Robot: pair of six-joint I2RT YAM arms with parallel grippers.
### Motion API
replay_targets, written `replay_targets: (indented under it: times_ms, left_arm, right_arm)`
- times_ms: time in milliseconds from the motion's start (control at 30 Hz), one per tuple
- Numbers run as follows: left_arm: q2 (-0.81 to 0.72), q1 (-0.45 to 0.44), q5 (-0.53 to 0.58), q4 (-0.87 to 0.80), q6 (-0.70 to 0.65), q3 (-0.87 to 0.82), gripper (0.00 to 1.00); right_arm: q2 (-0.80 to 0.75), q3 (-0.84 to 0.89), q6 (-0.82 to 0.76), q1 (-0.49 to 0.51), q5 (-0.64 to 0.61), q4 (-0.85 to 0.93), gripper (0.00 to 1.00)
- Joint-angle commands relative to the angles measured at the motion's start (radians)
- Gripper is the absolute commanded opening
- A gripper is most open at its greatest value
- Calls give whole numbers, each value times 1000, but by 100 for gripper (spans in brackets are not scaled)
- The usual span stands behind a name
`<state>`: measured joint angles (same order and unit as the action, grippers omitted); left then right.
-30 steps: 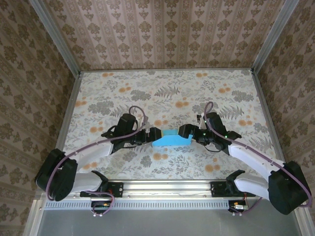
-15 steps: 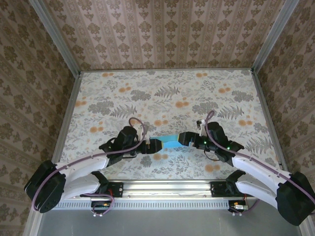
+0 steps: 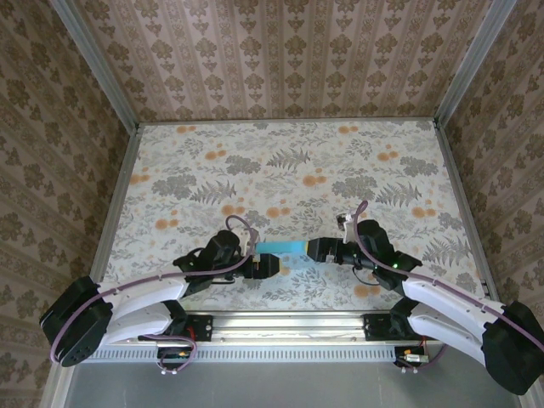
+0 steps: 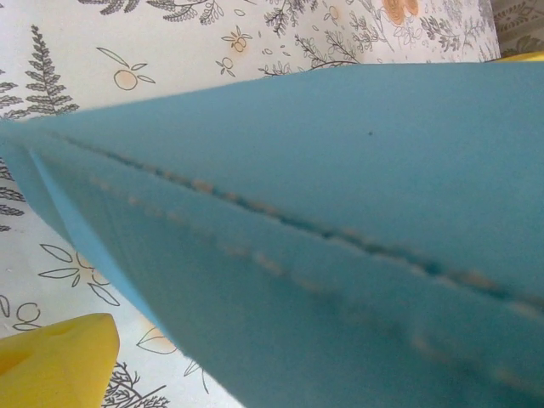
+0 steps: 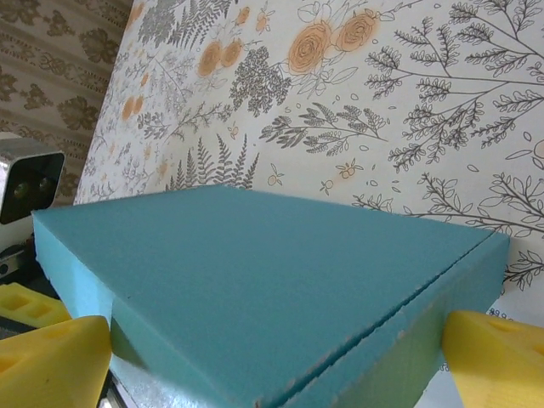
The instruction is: Fold the paper box
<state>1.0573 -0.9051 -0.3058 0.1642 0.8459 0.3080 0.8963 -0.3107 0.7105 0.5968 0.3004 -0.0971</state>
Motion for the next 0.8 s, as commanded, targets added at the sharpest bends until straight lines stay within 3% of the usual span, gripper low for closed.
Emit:
replay_targets:
  times_ms: [0, 233, 433, 767]
  left_arm:
    - [-35, -9, -13, 36, 36, -20, 100]
    - [-151, -13, -135, -43, 39, -34, 100]
    - [-229, 3, -124, -227, 35, 3, 100]
    - [-190, 146, -121, -412, -104, 141, 100]
  right_arm:
    - [-5, 39, -26, 17, -14, 97, 100]
    - [-30, 58, -16, 31, -50, 115, 100]
    - [-10, 36, -11, 32, -64, 117, 99]
    - [6, -26, 88, 34, -106, 187, 100]
